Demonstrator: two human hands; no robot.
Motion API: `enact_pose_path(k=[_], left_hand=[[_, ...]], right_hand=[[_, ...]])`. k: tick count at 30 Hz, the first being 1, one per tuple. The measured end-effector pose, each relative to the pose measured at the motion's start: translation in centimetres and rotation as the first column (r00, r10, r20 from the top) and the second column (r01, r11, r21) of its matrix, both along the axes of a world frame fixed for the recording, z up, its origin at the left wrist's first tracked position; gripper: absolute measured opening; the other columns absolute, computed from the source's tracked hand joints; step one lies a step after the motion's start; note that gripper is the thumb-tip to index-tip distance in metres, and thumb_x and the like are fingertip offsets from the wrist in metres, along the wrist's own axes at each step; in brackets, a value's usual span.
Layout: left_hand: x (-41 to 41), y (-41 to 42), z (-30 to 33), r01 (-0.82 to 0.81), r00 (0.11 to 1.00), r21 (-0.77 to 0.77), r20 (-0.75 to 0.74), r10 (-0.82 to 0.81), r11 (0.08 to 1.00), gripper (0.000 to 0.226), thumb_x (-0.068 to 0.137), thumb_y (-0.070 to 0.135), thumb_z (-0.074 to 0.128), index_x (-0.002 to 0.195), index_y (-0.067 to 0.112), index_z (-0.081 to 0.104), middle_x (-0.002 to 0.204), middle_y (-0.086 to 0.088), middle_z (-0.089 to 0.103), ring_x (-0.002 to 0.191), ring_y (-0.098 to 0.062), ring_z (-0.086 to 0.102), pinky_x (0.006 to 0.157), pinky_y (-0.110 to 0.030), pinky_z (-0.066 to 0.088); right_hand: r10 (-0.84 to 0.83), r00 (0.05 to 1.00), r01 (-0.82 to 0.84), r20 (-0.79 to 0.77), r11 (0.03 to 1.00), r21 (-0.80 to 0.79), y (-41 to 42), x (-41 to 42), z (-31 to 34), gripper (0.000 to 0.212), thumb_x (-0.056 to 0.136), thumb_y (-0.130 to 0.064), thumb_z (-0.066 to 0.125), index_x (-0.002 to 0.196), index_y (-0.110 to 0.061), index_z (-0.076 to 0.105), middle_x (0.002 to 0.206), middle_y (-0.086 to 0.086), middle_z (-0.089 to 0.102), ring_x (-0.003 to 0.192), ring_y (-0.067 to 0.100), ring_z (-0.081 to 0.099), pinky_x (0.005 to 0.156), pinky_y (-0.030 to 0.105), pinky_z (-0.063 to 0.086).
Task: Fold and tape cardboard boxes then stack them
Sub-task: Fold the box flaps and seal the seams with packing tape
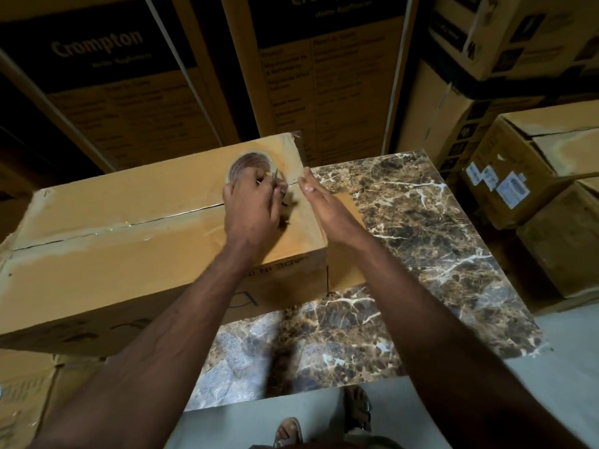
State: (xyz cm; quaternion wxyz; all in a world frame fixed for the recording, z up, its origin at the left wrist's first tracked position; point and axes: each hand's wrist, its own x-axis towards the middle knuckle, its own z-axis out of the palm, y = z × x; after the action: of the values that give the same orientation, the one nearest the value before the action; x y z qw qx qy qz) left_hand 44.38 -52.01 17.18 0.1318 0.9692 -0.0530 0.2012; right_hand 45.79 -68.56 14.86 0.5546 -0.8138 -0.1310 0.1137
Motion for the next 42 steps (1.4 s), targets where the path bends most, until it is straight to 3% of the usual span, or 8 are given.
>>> enact_pose_path(k=[4, 14, 20, 23, 27, 33, 36, 42], left_hand=[[-0.4, -0.5, 0.2, -0.002, 1.0, 0.003, 0.013, 0.002, 1.0, 0.029, 0.101, 0.026, 0.047, 0.113, 0.01, 0.068, 0.119, -0.011, 0.055, 0.111, -0.026, 0.049, 0.097, -0.043, 0.034], [0.3, -0.3, 1.6, -0.017, 0.999, -0.044, 0.03, 0.019, 0.999, 0.03, 0.099, 0.027, 0.046, 0.107, 0.011, 0.071, 0.116, -0.009, 0.057, 0.107, -0.02, 0.044, 0.095, -0.043, 0.037], [0.8, -0.7, 1.3, -0.037, 0.998, -0.063, 0.042, 0.04, 0.997, 0.025, 0.099, 0.025, 0.052, 0.108, 0.013, 0.072, 0.115, -0.007, 0.058, 0.104, -0.017, 0.043, 0.093, -0.042, 0.039], [1.2, -0.7, 1.1, -0.04, 0.998, -0.067, 0.047, 0.043, 0.997, 0.026, 0.098, 0.026, 0.051, 0.106, 0.012, 0.071, 0.112, -0.007, 0.058, 0.104, -0.018, 0.044, 0.091, -0.042, 0.04], [1.1, -0.2, 1.3, -0.04, 0.998, -0.057, 0.038, 0.042, 0.998, 0.031, 0.097, 0.028, 0.047, 0.107, 0.013, 0.072, 0.111, -0.007, 0.058, 0.105, -0.021, 0.048, 0.09, -0.041, 0.036], [0.9, -0.6, 1.2, -0.045, 0.999, -0.065, 0.025, 0.047, 0.997, 0.024, 0.098, 0.021, 0.054, 0.111, 0.014, 0.072, 0.112, -0.007, 0.058, 0.104, -0.015, 0.041, 0.09, -0.038, 0.034], [1.1, -0.9, 1.7, -0.07, 0.997, -0.075, 0.026, 0.072, 0.995, 0.021, 0.099, 0.019, 0.057, 0.112, 0.014, 0.073, 0.112, -0.007, 0.059, 0.103, -0.013, 0.038, 0.09, -0.039, 0.037], [0.5, -1.2, 1.5, -0.117, 0.993, -0.097, -0.025, 0.115, 0.988, 0.029, 0.101, 0.028, 0.051, 0.119, 0.016, 0.071, 0.121, -0.005, 0.056, 0.107, -0.012, 0.033, 0.094, -0.041, 0.041]], right_hand=[[0.07, 0.984, -0.013, 0.166, 0.946, -0.323, 1.1, 3.5, 1.8, 0.06, 0.109, -0.048, 0.011, 0.161, -0.019, 0.01, 0.169, -0.004, -0.008, 0.154, 0.01, -0.01, 0.126, 0.048, -0.002], [0.091, 0.979, 0.007, 0.181, 0.878, -0.479, 5.6, 14.4, 3.1, 0.067, 0.108, -0.046, 0.021, 0.16, -0.005, 0.011, 0.169, 0.012, -0.002, 0.156, 0.025, -0.004, 0.126, 0.041, 0.0], [0.058, 0.993, 0.014, 0.105, 0.81, -0.587, 5.6, 18.5, 3.1, 0.061, 0.108, -0.047, 0.023, 0.152, -0.007, 0.037, 0.159, 0.014, 0.035, 0.148, 0.03, 0.03, 0.124, 0.056, 0.003], [-0.016, 0.999, 0.032, 0.045, 0.928, -0.372, 5.4, 19.6, 2.6, 0.052, 0.108, -0.043, 0.027, 0.132, -0.01, 0.059, 0.134, 0.011, 0.06, 0.13, 0.029, 0.051, 0.114, 0.047, 0.029], [-0.064, 0.98, 0.092, -0.186, 0.985, 0.148, 5.8, 18.7, 1.5, 0.044, 0.107, -0.025, 0.043, 0.148, -0.01, 0.047, 0.143, 0.009, 0.055, 0.124, 0.024, 0.058, 0.096, 0.032, 0.046], [-0.028, 0.974, 0.075, -0.226, 0.977, 0.201, 3.8, 15.0, -0.3, 0.067, 0.102, -0.037, 0.047, 0.16, -0.028, 0.017, 0.147, 0.001, 0.05, 0.125, 0.024, 0.057, 0.107, 0.049, 0.047], [-0.014, 0.995, 0.024, -0.101, 0.996, 0.091, 0.9, 13.9, -1.7, 0.062, 0.094, -0.052, 0.055, 0.152, -0.034, 0.04, 0.144, -0.002, 0.057, 0.125, 0.02, 0.059, 0.105, 0.051, 0.049], [-0.134, 0.989, 0.121, 0.057, 0.973, 0.199, -0.7, 15.1, -0.1, 0.031, 0.099, -0.011, 0.057, 0.128, -0.019, 0.066, 0.138, -0.004, 0.06, 0.13, 0.013, 0.052, 0.113, 0.038, 0.042]])
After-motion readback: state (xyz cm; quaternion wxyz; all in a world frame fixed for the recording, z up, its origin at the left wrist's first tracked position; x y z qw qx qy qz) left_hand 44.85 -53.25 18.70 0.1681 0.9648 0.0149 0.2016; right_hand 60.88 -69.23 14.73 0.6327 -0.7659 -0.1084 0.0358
